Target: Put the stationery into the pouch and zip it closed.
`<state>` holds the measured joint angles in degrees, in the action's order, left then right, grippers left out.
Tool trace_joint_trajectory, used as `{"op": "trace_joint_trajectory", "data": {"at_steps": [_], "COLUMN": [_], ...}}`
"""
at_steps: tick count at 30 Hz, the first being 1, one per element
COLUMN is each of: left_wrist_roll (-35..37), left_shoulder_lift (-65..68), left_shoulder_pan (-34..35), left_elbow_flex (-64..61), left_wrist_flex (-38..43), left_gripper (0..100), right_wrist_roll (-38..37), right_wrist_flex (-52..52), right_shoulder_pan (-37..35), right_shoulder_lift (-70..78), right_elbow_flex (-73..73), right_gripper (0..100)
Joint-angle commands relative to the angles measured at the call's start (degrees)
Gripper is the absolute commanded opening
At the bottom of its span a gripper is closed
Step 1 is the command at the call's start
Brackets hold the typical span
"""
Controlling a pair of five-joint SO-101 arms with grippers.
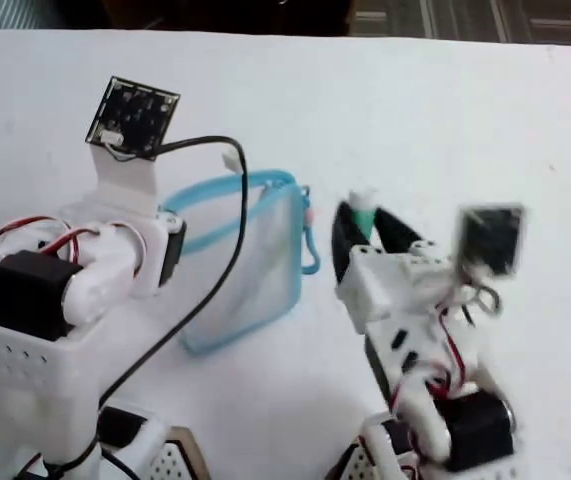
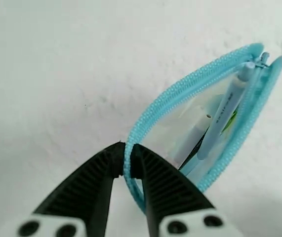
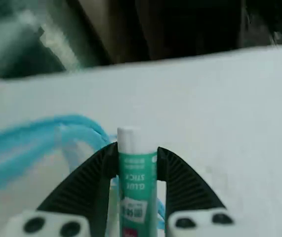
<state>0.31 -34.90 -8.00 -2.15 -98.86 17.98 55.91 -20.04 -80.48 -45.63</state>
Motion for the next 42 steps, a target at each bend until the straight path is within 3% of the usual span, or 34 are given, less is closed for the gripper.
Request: {"op": "trace_joint_trajectory", "data": {"at_steps": [1, 7, 13, 17, 24, 38, 42], "left_wrist_roll": [-0.4, -0.4, -0.4, -0.1, -0.1, -0.1, -0.1], "left_shoulder_lift": [1.8, 1.8, 1.8, 1.8, 1.8, 1.8, 1.8], "left_shoulder_pan": [-1.4, -1.4, -3.5, -6.8, -6.6, -6.6, -6.6], "left_elbow_flex": [0.0, 0.0, 0.0, 0.1, 1.3, 1.2, 1.3], "left_wrist_flex": [-0.8, -0.7, -0.8, -0.6, -0.8, -0.9, -0.9], "left_gripper": [2, 2, 2, 2, 2, 2, 2], "right_wrist_roll": [3.2, 3.6, 12.1, 12.5, 12.8, 12.3, 8.3], "right_wrist_flex": [-16.0, -27.5, -27.9, -26.8, -21.8, -29.2, -31.4], "right_shoulder_pan": [-1.5, -2.0, -2.2, -6.7, -15.5, -15.2, -14.5], "right_shoulder_lift": [-4.1, 2.1, 15.9, 20.3, 21.1, 20.7, 20.6], "right_elbow_flex": [0.1, 5.0, 17.8, 22.1, 20.7, 3.3, 2.5], "right_gripper": [1.7, 1.7, 1.7, 1.7, 1.7, 1.7, 1.7]}}
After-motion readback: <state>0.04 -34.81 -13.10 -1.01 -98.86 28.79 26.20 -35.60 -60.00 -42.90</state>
